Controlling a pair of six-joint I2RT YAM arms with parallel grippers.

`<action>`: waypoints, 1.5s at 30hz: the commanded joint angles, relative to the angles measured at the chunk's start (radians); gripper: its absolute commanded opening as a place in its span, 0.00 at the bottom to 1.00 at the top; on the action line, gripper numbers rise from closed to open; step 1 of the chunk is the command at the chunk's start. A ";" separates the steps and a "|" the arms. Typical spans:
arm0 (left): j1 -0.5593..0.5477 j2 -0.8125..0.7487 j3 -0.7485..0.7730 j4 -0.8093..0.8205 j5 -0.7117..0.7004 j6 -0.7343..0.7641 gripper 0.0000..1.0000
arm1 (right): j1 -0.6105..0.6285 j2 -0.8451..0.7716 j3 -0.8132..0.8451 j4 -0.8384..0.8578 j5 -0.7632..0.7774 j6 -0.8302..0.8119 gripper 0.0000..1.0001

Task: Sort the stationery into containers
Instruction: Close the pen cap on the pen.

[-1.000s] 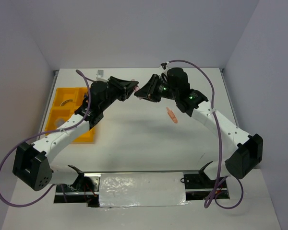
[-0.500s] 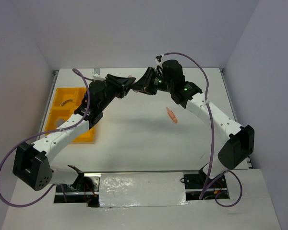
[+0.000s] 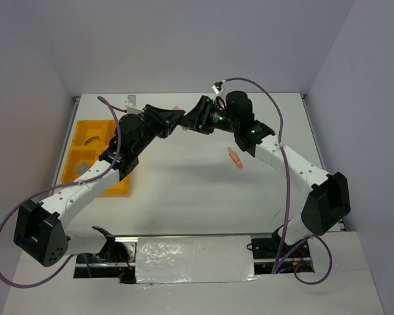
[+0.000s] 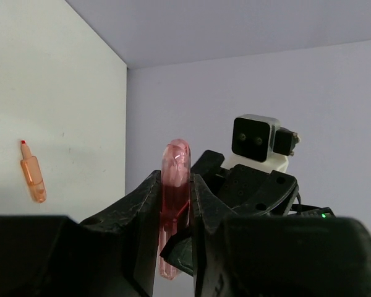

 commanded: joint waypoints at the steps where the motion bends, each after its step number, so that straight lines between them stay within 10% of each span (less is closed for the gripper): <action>1: -0.062 -0.050 0.012 0.105 0.202 0.007 0.00 | -0.005 -0.041 -0.045 0.159 0.101 -0.020 0.56; 28: -0.056 -0.086 -0.015 0.136 0.227 0.123 0.00 | -0.060 -0.216 -0.312 0.737 -0.225 0.124 0.63; 34: -0.053 -0.106 -0.018 0.113 0.207 0.152 0.00 | -0.060 -0.230 -0.341 0.780 -0.242 0.169 0.40; 38: -0.053 -0.123 -0.015 0.078 0.187 0.186 0.00 | -0.062 -0.244 -0.341 0.745 -0.238 0.163 0.00; 45: -0.054 -0.145 0.018 0.005 0.151 0.247 0.00 | -0.059 -0.262 -0.361 0.737 -0.257 0.163 0.00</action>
